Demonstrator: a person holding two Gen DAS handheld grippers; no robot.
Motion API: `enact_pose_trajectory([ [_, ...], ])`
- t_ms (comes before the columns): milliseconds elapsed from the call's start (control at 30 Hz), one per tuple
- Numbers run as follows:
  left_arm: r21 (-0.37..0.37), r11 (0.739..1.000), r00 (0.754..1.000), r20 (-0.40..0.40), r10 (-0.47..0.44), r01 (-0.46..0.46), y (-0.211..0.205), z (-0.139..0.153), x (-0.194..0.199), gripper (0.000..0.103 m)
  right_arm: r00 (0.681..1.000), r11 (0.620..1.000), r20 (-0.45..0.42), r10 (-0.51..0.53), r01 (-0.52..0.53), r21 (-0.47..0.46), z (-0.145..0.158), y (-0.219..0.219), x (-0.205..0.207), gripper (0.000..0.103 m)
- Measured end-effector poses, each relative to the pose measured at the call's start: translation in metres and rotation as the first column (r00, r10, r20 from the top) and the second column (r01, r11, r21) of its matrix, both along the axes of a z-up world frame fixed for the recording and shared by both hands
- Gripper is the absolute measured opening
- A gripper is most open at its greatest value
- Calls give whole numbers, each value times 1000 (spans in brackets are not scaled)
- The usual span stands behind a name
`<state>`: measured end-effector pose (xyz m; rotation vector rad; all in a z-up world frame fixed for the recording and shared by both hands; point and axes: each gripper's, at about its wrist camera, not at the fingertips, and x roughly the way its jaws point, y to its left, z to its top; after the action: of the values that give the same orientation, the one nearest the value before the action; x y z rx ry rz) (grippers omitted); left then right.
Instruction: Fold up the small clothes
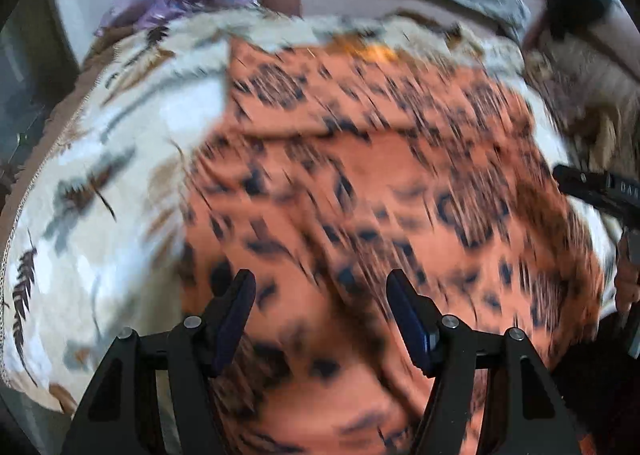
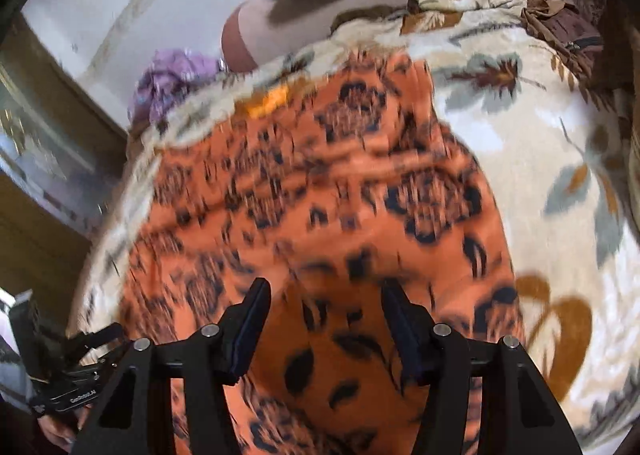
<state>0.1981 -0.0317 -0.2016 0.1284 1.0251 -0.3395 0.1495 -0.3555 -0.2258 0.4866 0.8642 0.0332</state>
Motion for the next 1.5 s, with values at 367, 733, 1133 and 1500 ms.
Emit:
enact_pose_trajectory([
  [367, 45, 986, 985, -70, 160, -158, 36, -45, 68, 69, 984, 986, -71, -165, 164, -21, -16, -70, 125, 61],
  [733, 9, 993, 993, 35, 114, -115, 46, -15, 31, 70, 989, 990, 64, -135, 138, -40, 20, -70, 64, 62],
  [1133, 14, 995, 995, -6, 100, -100, 80, -11, -45, 72, 996, 997, 56, -66, 68, -42, 11, -51, -85, 63],
  [1500, 11, 996, 995, -61, 85, -84, 83, -23, -90, 72, 1000, 1000, 22, 9, -8, -11, -3, -17, -147, 63],
])
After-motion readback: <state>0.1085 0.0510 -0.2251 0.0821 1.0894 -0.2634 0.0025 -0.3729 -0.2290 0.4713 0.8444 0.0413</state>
